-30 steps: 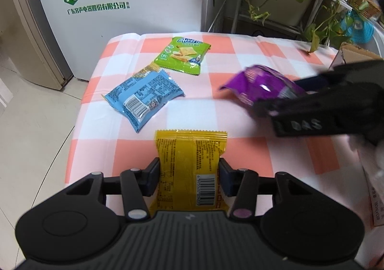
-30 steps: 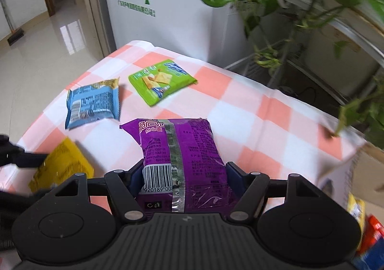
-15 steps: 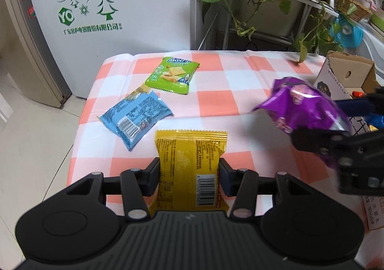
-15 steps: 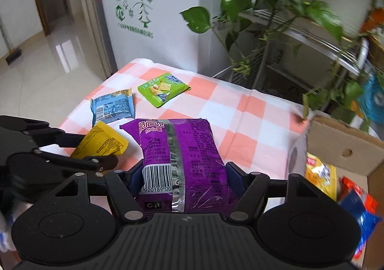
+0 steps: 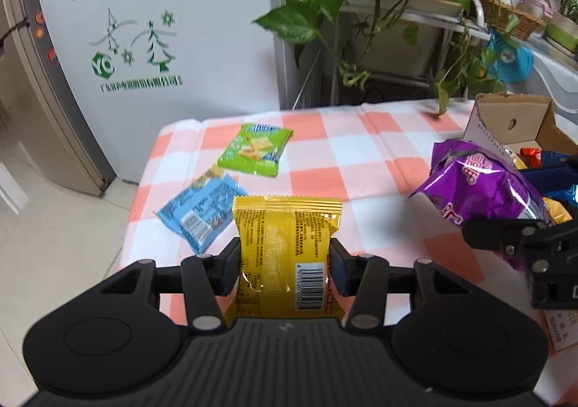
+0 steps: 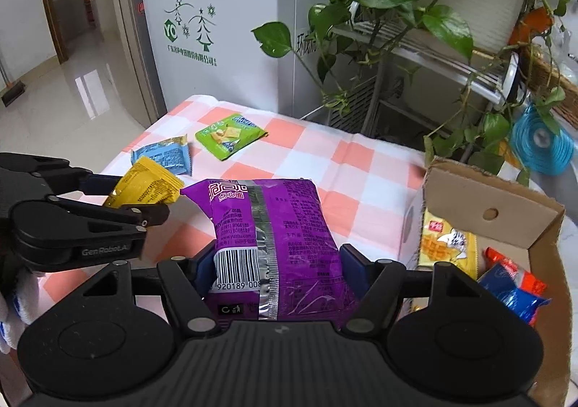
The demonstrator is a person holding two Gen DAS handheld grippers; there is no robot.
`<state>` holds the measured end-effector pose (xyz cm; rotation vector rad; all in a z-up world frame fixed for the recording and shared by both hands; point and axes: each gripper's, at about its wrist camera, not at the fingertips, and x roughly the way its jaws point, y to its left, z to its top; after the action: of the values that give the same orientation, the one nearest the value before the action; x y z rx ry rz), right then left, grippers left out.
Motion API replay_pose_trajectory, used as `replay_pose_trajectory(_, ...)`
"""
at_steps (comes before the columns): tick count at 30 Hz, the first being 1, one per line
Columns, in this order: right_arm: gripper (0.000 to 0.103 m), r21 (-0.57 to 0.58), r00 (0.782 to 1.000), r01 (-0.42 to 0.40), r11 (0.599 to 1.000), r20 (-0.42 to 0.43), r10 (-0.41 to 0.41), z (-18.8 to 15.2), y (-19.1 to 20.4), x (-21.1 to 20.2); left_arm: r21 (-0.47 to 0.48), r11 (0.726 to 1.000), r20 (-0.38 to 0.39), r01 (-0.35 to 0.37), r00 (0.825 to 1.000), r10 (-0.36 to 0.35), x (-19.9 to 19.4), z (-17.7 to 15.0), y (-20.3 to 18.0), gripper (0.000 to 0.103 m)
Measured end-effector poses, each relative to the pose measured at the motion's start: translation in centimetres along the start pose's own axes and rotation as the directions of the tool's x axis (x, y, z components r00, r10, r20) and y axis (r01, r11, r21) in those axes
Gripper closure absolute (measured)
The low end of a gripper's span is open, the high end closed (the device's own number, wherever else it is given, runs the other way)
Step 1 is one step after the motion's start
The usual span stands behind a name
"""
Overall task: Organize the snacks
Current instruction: 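Carry the purple bag with the right tool while the left carries the yellow bag to the box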
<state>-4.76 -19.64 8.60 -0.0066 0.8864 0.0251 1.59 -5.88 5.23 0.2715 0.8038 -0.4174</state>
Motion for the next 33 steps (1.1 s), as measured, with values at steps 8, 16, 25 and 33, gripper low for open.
replay_pose_trajectory(8,0.027,-0.044,0.999,0.012,0.999,0.037,-0.011,0.0,-0.7,-1.6,0.082,0.997,0.068,-0.004,0.998,-0.001,-1.5,-0.4,-1.8,0.055)
replay_pose_trajectory(16,0.027,-0.023,0.997,0.039,0.999,0.065,-0.037,-0.2,-2.3,-3.1,0.003,1.000,0.056,0.025,0.998,-0.025,-2.5,-2.4,-3.0,0.055)
replay_pose_trajectory(25,0.027,-0.070,0.999,0.032,0.997,0.042,-0.029,-0.7,-2.1,-3.1,-0.106,0.993,0.009,0.059,0.998,-0.058,-3.5,-4.7,-4.0,0.055)
replay_pose_trajectory(33,0.027,-0.056,0.996,0.004,0.998,0.088,0.001,-0.3,-3.9,-5.4,-0.055,0.993,0.031,0.102,0.994,-0.100,-5.0,-3.5,-7.4,0.054)
